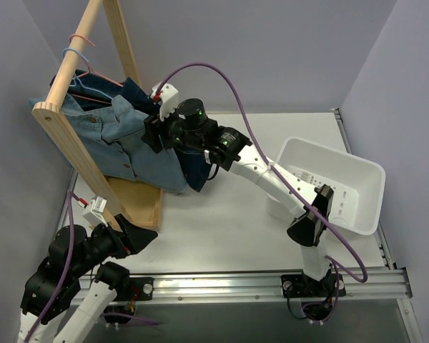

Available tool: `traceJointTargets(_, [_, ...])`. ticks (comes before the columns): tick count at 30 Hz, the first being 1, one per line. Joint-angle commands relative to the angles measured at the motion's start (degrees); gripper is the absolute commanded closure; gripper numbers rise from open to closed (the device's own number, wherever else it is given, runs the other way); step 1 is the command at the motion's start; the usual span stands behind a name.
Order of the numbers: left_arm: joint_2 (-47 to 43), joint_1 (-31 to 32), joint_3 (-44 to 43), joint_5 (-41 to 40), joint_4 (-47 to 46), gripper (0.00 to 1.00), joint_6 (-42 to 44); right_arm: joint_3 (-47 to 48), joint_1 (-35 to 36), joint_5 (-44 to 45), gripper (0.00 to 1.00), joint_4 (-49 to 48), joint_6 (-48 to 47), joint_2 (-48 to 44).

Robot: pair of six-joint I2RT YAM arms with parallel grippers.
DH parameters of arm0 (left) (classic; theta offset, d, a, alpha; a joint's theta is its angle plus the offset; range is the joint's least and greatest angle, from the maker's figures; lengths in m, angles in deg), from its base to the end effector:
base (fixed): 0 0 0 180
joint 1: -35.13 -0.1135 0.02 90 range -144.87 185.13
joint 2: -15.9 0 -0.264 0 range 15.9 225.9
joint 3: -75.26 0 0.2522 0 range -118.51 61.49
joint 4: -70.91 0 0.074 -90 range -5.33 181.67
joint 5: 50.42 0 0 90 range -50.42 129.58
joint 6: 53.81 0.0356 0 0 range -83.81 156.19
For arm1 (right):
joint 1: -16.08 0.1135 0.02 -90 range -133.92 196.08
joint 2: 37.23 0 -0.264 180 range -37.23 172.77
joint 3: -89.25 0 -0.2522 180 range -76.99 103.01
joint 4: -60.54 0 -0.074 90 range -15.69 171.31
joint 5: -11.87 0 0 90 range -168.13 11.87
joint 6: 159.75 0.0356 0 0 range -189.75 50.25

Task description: Remove the skirt from the hanger

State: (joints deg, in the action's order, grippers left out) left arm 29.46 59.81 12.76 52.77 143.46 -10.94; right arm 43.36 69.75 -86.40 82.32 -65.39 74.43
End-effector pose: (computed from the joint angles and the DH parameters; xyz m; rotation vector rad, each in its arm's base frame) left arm 0.0226 -0.0193 0.3220 -0.2552 2.1092 -1.0112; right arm 0.2682 0.3734 0.4564 -0.7875 1.4301 0.9020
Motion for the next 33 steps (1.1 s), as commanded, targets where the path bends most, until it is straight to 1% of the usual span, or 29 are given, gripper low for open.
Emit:
traceJointTargets(1, [-0.3,-0.3,0.5,1.8,-3.5,0.1,0.1,3.9,-0.4,-2.4,0.5,-3.8,-1.3,0.8])
traceJointTargets(3, [-0.1,-0.3,0.7,2.0,-4.0,0.1,0.0,4.3,-0.6,-3.7,0.53,-4.3,-1.3,0.9])
traceJointTargets(6, [0.1,-0.3,1.0,2.3,-4.3,0.1,0.1,4.8,-1.0,-4.2,0.55,-5.0,-1.0,1.3])
traceJointTargets(8, [0.4,-0.3,1.0,2.5,-4.5,0.1,0.1,5.8,-2.0,-6.0,0.55,-5.1,-0.3,2.2])
traceJointTargets(9, [0.3,-0.3,0.9,2.5,-4.5,0.1,0.3,6.4,-2.4,-6.8,0.6,-5.1,0.3,2.5])
traceJointTargets(13, [0.5,-0.3,0.7,2.5,-4.4,0.1,0.4,9.8,-4.6,-12.3,0.66,-4.4,3.0,6.0])
traceJointTargets(14, [0.6,-0.3,0.6,2.6,-4.4,0.1,0.4,10.2,-5.0,-14.8,0.68,-4.9,4.0,6.4])
traceJointTargets(17, [0.6,-0.3,0.4,2.7,-4.2,0.1,0.6,11.0,-6.2,-18.4,0.81,-6.1,5.7,7.8])
traceJointTargets(18, [0.6,-0.3,0.4,2.7,-4.2,0.1,0.6,11.3,-6.5,-19.2,0.88,-6.3,6.2,8.0])
traceJointTargets(20, [0.7,-0.2,0.5,2.8,-4.2,0.1,0.6,11.8,-6.9,-21.2,0.93,-7.0,6.9,8.6])
traceJointTargets(21, [0.7,-0.3,0.6,2.7,-4.2,0.1,0.6,11.8,-7.0,-23.0,1.0,-7.1,7.4,8.6])
traceJointTargets(33, [0.9,-0.3,2.5,4.0,-5.6,0.1,-0.4,12.3,-7.2,-31.6,1.0,-6.6,6.0,7.5])
